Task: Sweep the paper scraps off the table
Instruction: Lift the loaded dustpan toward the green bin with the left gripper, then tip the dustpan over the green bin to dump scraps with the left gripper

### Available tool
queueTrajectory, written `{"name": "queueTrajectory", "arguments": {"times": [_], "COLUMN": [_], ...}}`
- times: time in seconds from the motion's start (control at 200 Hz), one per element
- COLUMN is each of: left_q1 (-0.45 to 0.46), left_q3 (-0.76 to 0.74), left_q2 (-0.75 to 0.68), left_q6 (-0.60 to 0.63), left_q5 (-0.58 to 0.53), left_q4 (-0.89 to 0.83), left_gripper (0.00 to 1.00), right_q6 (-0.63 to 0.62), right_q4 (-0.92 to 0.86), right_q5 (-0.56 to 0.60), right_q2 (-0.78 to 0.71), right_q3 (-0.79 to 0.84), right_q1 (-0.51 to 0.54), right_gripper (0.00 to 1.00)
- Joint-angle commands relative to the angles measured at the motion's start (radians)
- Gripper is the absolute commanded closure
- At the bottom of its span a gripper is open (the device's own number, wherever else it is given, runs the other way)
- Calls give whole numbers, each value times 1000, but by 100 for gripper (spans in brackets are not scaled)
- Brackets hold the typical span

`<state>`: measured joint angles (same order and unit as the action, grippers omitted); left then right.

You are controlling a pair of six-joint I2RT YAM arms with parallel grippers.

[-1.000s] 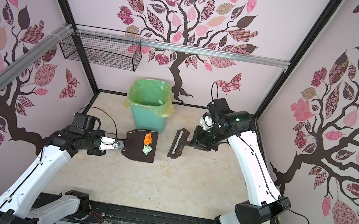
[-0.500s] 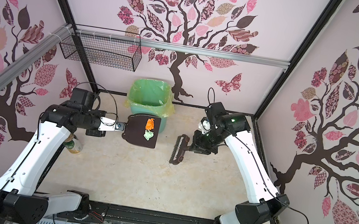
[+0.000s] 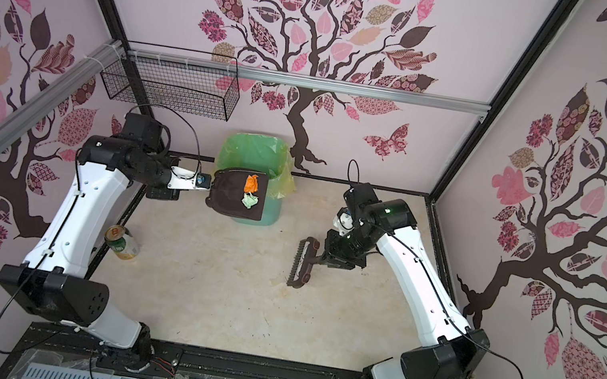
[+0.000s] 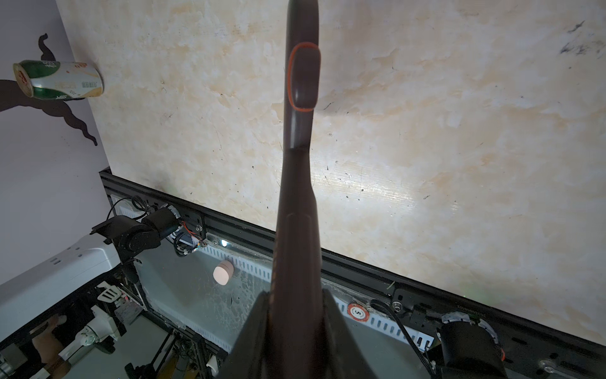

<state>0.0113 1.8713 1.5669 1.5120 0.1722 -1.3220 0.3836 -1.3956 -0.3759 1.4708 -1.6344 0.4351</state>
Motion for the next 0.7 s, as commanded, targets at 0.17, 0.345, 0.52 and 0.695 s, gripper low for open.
{"name": "queueTrajectory", "arguments": {"times": [0.17, 0.345, 0.52, 0.695], "left_q1": [-55, -63, -57, -45], "left_q3": [501, 787, 778, 772], "left_q2": [279, 469, 526, 561], "left_q6": [-3, 22, 49, 80], "left_q5": [32, -32, -117, -185], "left_q4": [-188, -239, -127, -27], "left_gripper": [100, 100, 100, 100], "right_q6": [-15, -11, -2, 3], "right_q4": [66, 109, 162, 186], "right_q5": [-37, -56, -81, -92], "right_q2": [-81, -113, -147, -172], "right_q3": [84, 158, 249, 301], "right_q1": [-6, -6, -6, -7], "right_gripper": [100, 100, 100, 100]}}
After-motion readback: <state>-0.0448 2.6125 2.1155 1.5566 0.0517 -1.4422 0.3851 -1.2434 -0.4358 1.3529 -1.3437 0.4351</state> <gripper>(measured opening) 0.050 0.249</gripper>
